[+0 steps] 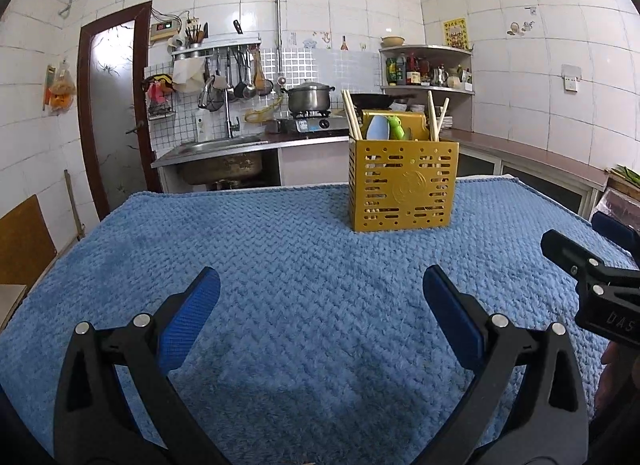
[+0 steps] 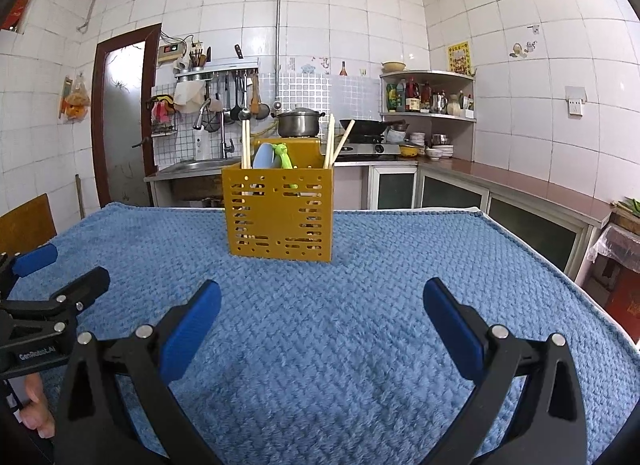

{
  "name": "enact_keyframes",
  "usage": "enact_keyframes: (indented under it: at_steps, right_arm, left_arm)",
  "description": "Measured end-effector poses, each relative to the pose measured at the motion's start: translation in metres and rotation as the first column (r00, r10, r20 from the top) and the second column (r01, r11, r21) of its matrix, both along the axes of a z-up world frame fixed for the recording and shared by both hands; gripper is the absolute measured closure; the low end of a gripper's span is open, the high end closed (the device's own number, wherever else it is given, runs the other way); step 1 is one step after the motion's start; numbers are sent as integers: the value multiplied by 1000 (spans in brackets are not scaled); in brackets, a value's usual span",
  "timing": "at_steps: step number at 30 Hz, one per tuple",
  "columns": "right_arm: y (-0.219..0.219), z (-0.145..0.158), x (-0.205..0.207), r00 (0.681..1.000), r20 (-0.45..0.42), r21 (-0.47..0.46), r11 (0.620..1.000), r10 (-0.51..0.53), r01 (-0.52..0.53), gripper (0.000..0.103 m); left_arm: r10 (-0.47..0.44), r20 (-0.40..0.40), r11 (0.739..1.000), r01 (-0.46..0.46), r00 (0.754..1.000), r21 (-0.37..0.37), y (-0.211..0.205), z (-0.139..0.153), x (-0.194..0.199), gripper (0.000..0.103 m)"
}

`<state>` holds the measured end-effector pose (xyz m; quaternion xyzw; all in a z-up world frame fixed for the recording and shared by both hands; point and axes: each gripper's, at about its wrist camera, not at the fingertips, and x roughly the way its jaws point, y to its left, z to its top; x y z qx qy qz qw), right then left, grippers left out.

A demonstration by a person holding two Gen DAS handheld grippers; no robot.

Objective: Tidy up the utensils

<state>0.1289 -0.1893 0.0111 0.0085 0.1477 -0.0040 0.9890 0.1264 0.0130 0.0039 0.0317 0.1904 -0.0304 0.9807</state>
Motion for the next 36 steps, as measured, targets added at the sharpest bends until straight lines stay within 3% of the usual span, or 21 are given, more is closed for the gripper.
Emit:
enact_keyframes:
  at_steps: [36]
  right_arm:
    - [2, -2, -3, 1000, 6, 5, 1000, 2, -2, 4]
  left_arm:
    - [18, 25, 1000, -18, 1000, 4, 1, 2, -9, 5]
